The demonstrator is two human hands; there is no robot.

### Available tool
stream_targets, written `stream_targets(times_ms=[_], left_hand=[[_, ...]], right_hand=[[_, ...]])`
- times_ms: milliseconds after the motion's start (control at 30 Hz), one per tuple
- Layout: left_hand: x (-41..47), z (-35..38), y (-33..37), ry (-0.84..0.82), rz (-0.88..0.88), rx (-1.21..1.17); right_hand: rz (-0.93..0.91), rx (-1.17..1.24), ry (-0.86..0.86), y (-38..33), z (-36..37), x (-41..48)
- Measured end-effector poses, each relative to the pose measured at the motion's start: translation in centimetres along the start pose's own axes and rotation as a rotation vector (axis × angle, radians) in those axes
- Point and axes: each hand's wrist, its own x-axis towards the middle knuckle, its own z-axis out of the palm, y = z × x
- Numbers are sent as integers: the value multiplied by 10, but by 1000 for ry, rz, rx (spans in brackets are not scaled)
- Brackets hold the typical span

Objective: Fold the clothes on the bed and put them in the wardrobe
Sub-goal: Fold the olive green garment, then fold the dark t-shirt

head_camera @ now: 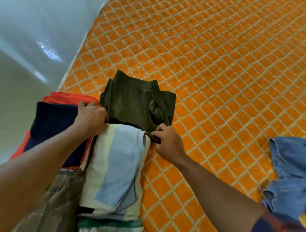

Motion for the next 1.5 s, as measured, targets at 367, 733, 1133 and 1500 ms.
stream_targets(times_ms=[367, 733, 1133, 1500], left_hand=[[-21, -37, 42, 159, 30, -172], [-173, -3, 297, 59, 203, -707], [-310, 53, 542, -383, 100, -924], [-359, -15, 512, -354, -122, -1682]], right_hand=[[225, 248, -150, 36, -49, -62], [579, -242, -253, 205, -176, -372], [223, -363, -463, 270, -187, -472], [-11, 565, -269, 116, -203, -428]])
